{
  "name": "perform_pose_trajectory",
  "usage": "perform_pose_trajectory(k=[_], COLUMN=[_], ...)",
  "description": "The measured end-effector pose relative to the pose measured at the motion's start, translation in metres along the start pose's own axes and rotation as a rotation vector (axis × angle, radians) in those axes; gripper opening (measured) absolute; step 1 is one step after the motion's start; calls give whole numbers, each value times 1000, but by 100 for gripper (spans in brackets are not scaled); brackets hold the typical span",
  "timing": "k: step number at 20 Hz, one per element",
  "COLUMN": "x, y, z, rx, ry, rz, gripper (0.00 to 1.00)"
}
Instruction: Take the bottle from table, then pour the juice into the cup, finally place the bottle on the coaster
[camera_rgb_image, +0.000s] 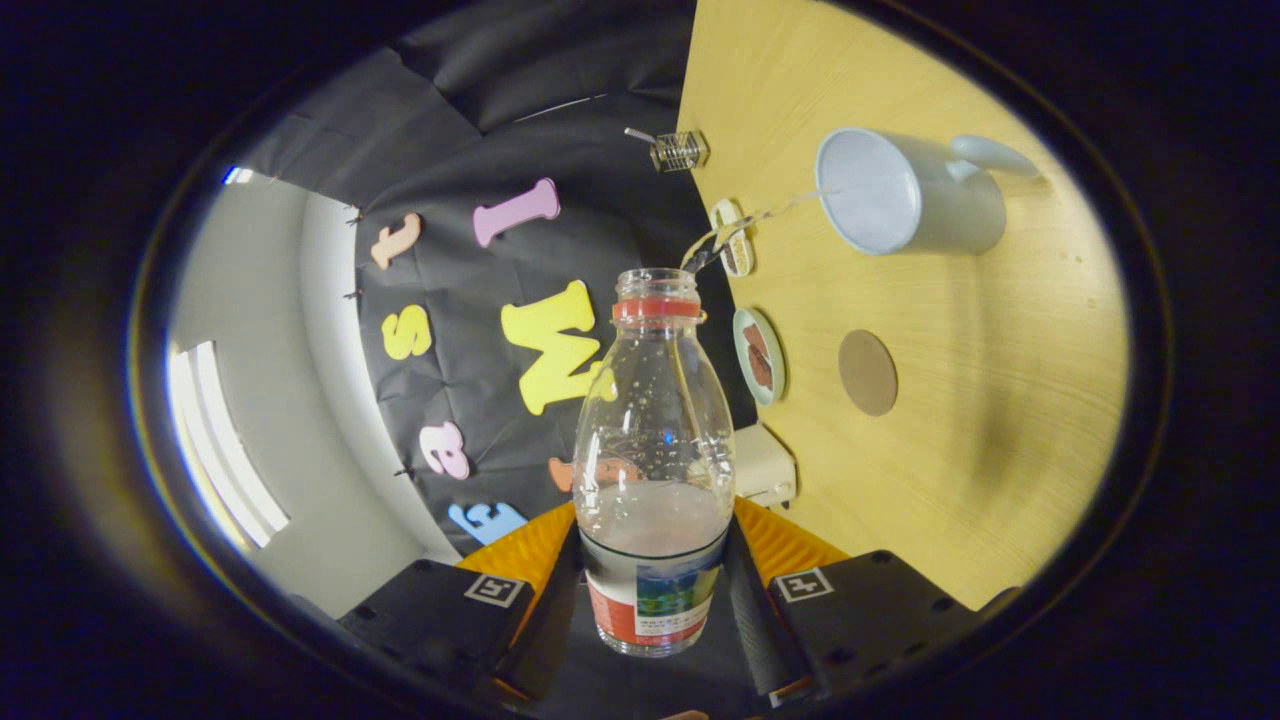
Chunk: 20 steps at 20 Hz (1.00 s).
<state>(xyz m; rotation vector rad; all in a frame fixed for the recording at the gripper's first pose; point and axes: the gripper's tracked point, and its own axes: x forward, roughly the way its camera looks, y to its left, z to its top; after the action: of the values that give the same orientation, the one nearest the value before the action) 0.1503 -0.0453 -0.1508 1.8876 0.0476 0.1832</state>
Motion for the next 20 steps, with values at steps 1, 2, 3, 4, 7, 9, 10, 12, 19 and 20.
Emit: perform_pose_trajectory(k=[1,2,3,4,7,9,10,12,19,20], x=[-1,-1,-2,-1,-5,-6,-6,-9,-7,-7], y=[1,2,7,12,10,14,13,15,28,29], z=[-2,-3,-4,-5,-8,-4,-3,0,1,0], rx=[5,16,35,53,59,64,66,86,185,191], ry=[7,12,13,14,15,9,7,3,-3,-3], rz=[2,8,22,32,29,37,34,43,84,86], gripper=[76,76,76,76,76,76,76,76,76,76])
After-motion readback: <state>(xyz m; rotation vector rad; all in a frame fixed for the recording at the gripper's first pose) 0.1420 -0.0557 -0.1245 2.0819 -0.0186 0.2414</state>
